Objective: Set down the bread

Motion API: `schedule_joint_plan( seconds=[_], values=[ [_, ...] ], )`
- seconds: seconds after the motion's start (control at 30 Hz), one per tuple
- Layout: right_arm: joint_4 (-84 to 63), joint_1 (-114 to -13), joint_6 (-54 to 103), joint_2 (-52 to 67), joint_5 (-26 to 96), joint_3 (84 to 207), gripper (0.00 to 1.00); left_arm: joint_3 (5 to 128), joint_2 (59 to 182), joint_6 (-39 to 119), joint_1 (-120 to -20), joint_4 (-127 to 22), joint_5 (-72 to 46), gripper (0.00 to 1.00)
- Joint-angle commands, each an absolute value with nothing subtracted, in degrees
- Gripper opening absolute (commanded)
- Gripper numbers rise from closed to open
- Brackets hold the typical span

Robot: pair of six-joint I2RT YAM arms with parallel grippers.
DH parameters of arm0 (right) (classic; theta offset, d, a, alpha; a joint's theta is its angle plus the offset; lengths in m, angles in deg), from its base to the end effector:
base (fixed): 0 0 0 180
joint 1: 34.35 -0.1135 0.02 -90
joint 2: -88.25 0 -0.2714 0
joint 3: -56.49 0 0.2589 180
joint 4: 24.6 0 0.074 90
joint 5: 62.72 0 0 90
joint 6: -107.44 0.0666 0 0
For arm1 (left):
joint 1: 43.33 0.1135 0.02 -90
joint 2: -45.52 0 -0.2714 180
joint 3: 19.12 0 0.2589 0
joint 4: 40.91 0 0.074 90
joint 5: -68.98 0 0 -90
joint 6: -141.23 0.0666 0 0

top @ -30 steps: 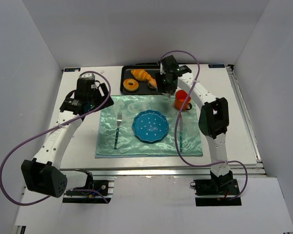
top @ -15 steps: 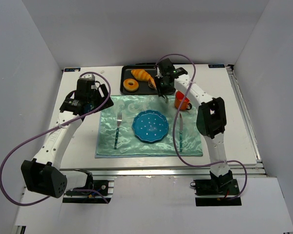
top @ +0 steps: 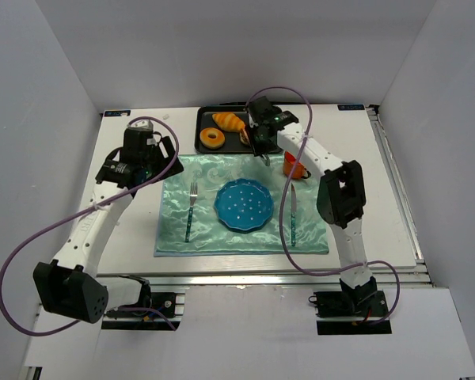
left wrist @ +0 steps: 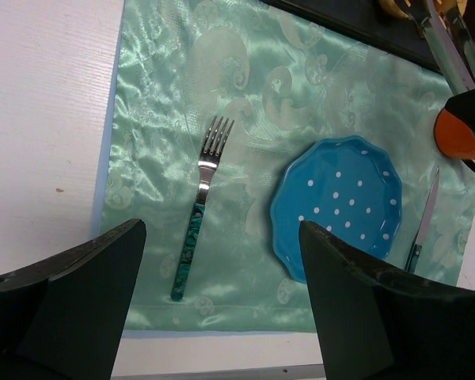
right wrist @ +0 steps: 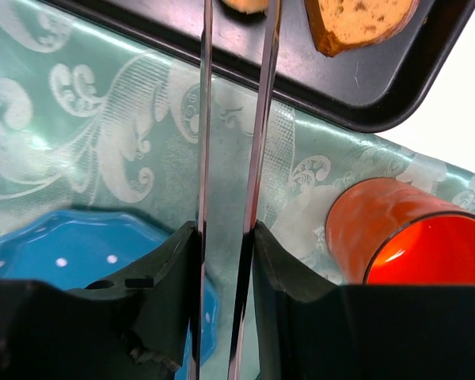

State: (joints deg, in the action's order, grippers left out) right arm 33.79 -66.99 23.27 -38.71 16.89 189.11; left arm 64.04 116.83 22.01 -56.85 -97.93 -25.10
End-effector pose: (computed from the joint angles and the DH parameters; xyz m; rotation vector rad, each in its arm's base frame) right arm 0.4488 0.2732 0.2449 -0.4989 2.4200 0.0624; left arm 0.2786 -0.0621 0.3242 -0.3588 2.3468 -0.2781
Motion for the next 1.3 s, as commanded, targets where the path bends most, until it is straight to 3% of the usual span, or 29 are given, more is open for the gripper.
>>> schedule_joint_plan(
  seconds=[0.0,0.4,0.83,1.1,1.27],
  values=[
    [31.7,-67.6,24.4,-32.6,15.0,190.6,0.25,63.6,114.2,22.6,-57.0,-98.8,-25.9,0.9],
    [36.1,-69.6,27.0,-24.2,17.2,189.9,0.21,63.0,112.4,23.3,-57.1,-98.5,-26.5,0.9],
    [36.4,-83.1,40.6,5.4,20.0,152.0,0.22,60.9,109.2,24.1,-57.1,-96.6,-27.6,0.91],
    [32.7,-87.3,44.0,5.9,19.1,143.3,0.22,59.7,107.1,23.0,-57.1,-97.0,-27.1,0.91],
    [32.0,-88.7,43.8,4.2,18.8,142.2,0.31,59.5,106.1,22.9,-57.1,-98.3,-26.9,0.91]
  ],
)
